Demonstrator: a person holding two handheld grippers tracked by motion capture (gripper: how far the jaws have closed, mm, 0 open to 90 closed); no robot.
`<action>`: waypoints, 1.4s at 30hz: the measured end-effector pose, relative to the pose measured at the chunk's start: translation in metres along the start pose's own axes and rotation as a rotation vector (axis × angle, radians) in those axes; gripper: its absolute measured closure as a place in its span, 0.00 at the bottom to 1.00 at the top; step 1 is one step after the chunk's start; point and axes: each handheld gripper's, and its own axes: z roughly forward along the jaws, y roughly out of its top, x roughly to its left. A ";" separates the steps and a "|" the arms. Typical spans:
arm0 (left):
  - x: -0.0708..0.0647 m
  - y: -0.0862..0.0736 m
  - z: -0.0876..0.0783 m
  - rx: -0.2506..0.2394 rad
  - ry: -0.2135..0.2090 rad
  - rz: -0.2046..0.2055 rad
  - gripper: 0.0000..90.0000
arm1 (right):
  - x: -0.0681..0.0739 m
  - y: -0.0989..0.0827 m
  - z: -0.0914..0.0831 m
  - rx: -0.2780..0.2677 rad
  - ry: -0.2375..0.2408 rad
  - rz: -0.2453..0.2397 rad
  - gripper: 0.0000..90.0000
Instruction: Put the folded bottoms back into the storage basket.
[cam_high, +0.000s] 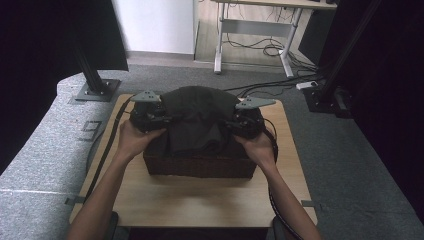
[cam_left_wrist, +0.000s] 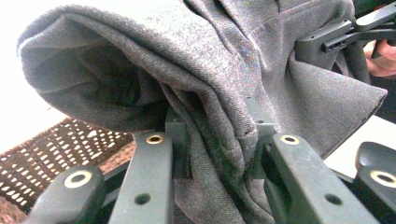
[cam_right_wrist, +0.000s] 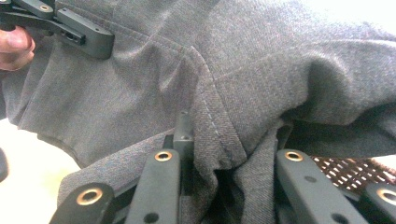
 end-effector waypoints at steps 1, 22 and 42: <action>0.004 0.000 0.003 0.002 0.003 -0.003 0.78 | -0.002 0.000 0.004 0.001 -0.005 0.000 0.78; 0.045 -0.041 0.049 0.114 0.021 -0.086 0.78 | -0.028 -0.036 0.075 0.113 0.011 0.076 0.78; 0.041 -0.052 0.092 0.225 -0.005 -0.103 0.78 | -0.044 -0.063 0.080 0.215 -0.013 0.127 0.78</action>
